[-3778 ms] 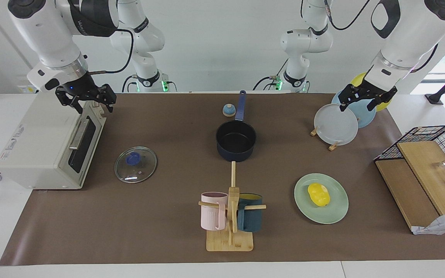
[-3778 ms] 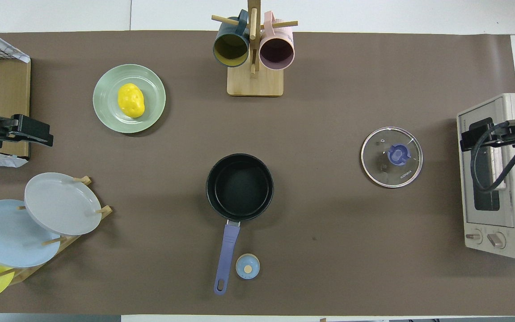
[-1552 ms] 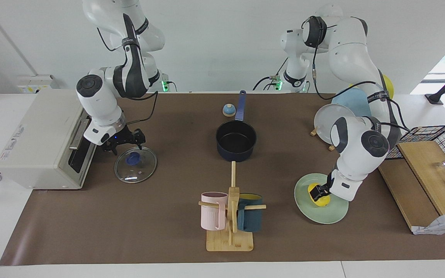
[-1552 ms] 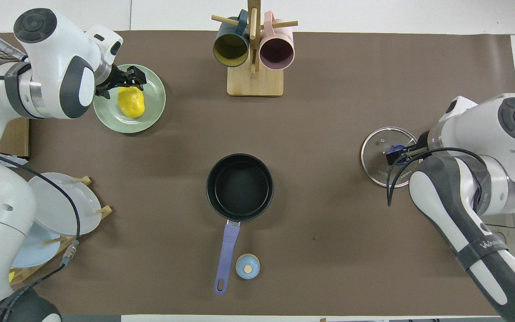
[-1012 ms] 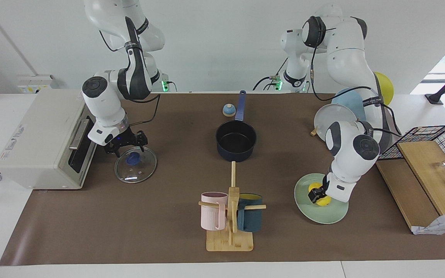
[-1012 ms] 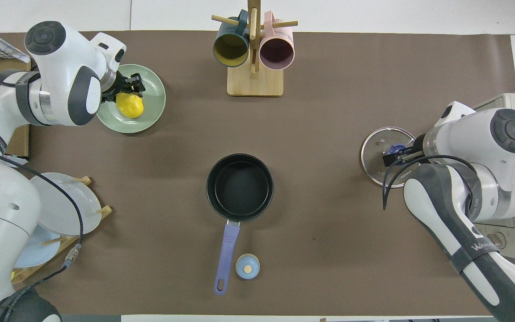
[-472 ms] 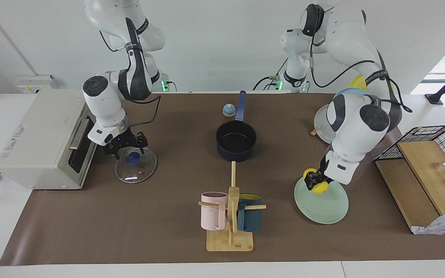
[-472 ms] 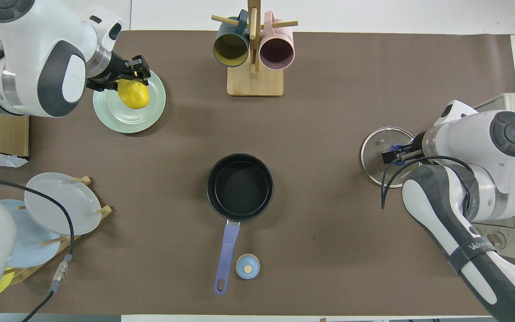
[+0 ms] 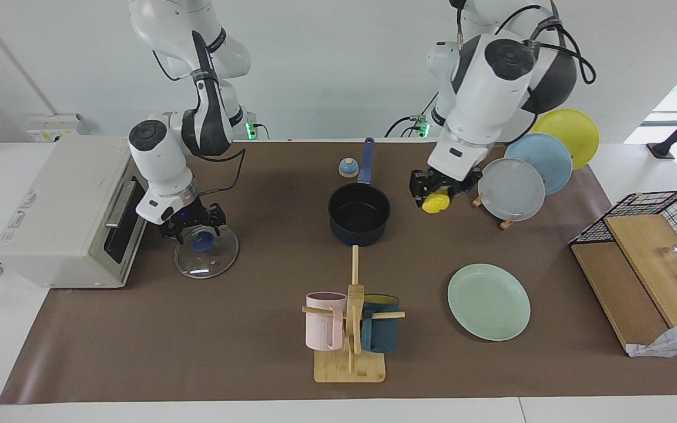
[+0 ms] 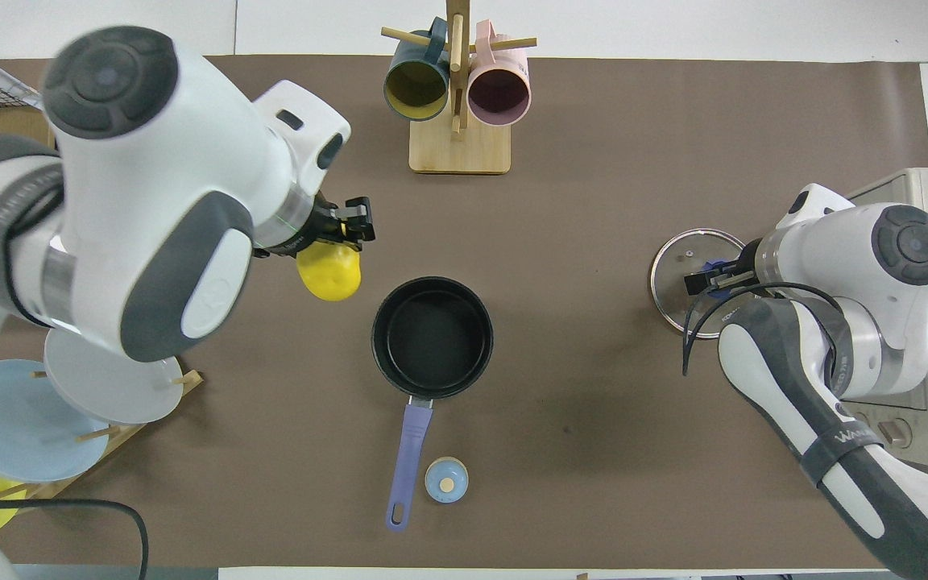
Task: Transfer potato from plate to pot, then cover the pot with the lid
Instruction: 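Carry the potato over the black pot and release it with the left gripper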
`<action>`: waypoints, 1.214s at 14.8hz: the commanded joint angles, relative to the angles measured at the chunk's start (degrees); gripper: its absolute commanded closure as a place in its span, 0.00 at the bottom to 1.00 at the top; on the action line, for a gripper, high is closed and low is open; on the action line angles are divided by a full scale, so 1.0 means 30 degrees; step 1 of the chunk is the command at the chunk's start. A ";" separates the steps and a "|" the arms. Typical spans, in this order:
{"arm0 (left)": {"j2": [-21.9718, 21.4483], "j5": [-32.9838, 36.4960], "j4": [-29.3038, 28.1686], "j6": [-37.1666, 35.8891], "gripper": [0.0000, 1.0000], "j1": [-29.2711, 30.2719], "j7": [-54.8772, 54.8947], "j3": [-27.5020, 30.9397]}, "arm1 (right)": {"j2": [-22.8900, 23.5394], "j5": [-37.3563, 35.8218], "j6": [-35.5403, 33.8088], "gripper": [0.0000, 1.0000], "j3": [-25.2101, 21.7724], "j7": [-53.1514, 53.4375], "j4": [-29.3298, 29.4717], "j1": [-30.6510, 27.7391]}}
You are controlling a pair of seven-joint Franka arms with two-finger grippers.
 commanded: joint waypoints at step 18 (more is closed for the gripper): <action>0.0422 0.0444 -0.9444 1.1029 1.00 -0.3973 -0.0349 0.0411 | 0.0892 0.0338 -0.2720 0.53 0.0146 -0.1054 0.1516 -0.0107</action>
